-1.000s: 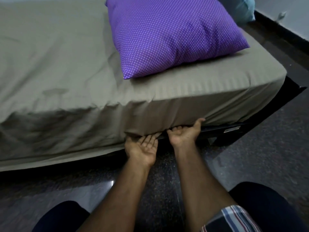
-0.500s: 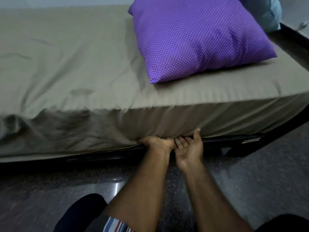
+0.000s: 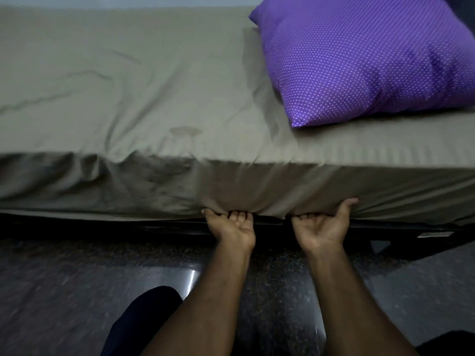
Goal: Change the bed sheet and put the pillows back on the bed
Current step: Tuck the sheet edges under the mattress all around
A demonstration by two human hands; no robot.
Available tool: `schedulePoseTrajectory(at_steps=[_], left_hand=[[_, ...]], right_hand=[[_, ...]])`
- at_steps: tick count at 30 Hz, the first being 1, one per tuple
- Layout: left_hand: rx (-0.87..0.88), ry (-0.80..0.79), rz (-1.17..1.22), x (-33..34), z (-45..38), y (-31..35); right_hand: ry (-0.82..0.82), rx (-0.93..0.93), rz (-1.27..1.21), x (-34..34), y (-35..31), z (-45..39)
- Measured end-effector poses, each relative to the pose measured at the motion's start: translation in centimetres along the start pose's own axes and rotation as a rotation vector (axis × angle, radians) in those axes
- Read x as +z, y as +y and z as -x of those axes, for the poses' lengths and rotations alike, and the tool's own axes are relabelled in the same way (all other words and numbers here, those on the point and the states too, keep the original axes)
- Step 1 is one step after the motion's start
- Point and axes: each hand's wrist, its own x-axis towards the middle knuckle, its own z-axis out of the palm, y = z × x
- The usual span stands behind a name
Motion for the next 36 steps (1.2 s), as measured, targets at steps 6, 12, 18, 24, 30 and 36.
schedulePoseTrajectory(at_steps=[6, 12, 18, 24, 30, 36], left_hand=[[0.094, -0.077, 0.142, 2.2, -1.7, 0.7], [-0.157, -0.124, -0.150, -1.6, -0.7, 5.6], [0.218, 0.113, -0.243, -5.6, -1.6, 15.2], [0.171, 0.001, -0.097, -5.2, -2.4, 19.3], [0.051, -0.042, 0.054, -3.9, -4.2, 22.1], [-0.047, -0.174, -0.090, -6.5, -5.0, 24.3]], right_hand=[[0.086, 0.108, 0.212, -2.2, 1.5, 1.9], [0.003, 0.288, 0.419, 0.7, 8.4, 4.4], [-0.043, 0.255, 0.302, 4.4, 11.2, 3.1], [-0.018, 0.247, 0.412, 3.0, 13.8, 5.5], [0.006, 0.313, 0.578, 4.2, 18.5, 7.8], [0.068, 0.313, 0.389, 7.3, 25.7, 7.3]])
